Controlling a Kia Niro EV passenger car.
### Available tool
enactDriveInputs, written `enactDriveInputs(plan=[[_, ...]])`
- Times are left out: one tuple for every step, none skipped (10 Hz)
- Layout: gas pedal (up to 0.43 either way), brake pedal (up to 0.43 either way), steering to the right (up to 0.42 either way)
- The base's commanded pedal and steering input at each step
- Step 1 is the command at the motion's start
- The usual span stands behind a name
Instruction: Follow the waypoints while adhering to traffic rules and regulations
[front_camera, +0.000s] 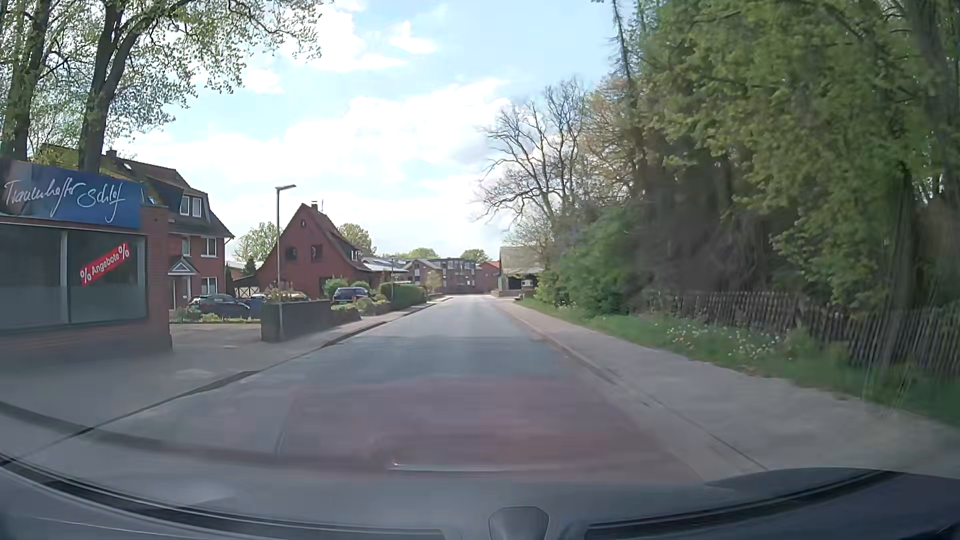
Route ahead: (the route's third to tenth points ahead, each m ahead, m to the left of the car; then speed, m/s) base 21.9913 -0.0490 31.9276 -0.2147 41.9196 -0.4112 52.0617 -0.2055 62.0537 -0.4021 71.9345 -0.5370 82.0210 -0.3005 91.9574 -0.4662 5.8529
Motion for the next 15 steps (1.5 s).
enactDriveInputs(plan=[[0.079,0.000,-0.004],[0.079,0.000,-0.004],[0.079,0.000,-0.005],[0.067,0.000,-0.006],[0.067,0.000,-0.007],[0.059,0.000,-0.007],[0.047,0.000,-0.007],[0.039,0.000,-0.007],[0.039,0.000,-0.008],[0.039,0.000,-0.007],[0.039,0.000,-0.008],[0.039,0.000,-0.007],[0.039,0.000,-0.007],[0.039,0.000,-0.007],[0.039,0.000,-0.007]])
